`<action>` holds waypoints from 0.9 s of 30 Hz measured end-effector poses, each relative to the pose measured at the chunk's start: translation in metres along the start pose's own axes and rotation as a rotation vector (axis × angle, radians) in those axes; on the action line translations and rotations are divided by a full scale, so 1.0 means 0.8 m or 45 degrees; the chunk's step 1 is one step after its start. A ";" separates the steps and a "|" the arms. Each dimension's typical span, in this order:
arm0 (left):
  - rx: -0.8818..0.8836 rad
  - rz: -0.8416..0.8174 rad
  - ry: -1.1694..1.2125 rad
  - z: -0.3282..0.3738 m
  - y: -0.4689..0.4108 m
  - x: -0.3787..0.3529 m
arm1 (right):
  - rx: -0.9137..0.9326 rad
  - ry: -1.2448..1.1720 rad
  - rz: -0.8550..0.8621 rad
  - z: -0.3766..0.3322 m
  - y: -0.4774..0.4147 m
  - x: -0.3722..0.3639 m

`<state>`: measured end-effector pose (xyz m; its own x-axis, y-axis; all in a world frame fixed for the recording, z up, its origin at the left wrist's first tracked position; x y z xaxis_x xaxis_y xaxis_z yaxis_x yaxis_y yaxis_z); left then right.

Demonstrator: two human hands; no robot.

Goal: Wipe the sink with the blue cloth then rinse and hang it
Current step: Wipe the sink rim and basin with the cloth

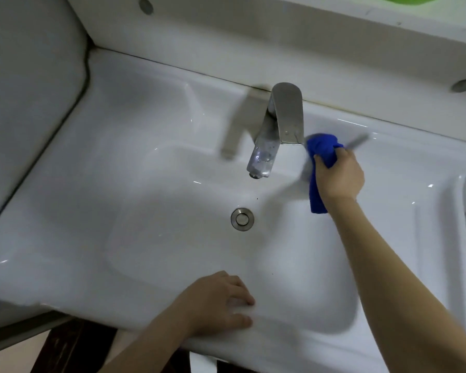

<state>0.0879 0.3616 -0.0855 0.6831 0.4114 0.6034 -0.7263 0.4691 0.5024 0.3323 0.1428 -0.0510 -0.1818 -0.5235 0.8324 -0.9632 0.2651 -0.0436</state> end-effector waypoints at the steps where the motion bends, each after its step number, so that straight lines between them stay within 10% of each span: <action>1: -0.004 0.000 -0.003 0.000 0.000 0.001 | -0.049 -0.035 0.020 -0.012 0.000 -0.011; 11: 0.029 -0.030 -0.003 0.006 0.004 0.010 | 0.248 -0.213 -0.269 -0.033 0.074 -0.032; 18: 0.072 -0.080 -0.023 0.013 0.010 0.010 | -0.407 -0.964 -0.542 -0.013 0.150 -0.004; 27: 0.128 0.218 -0.010 -0.020 0.054 0.052 | -0.285 -1.056 -0.536 -0.061 0.195 0.000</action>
<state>0.0863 0.4116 -0.0490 0.5489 0.4718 0.6900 -0.8359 0.3121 0.4515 0.1919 0.2237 -0.0306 0.0056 -0.9954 0.0954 -0.9371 0.0281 0.3480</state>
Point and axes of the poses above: each hand's wrist, its own y-axis away from the middle knuckle, its own x-axis out of the back of the hand, z = x × y, the point moved 1 cm from there along -y, towards the middle knuckle, and after that the axes turned 6 degrees about -y, right-handed, at the moved point
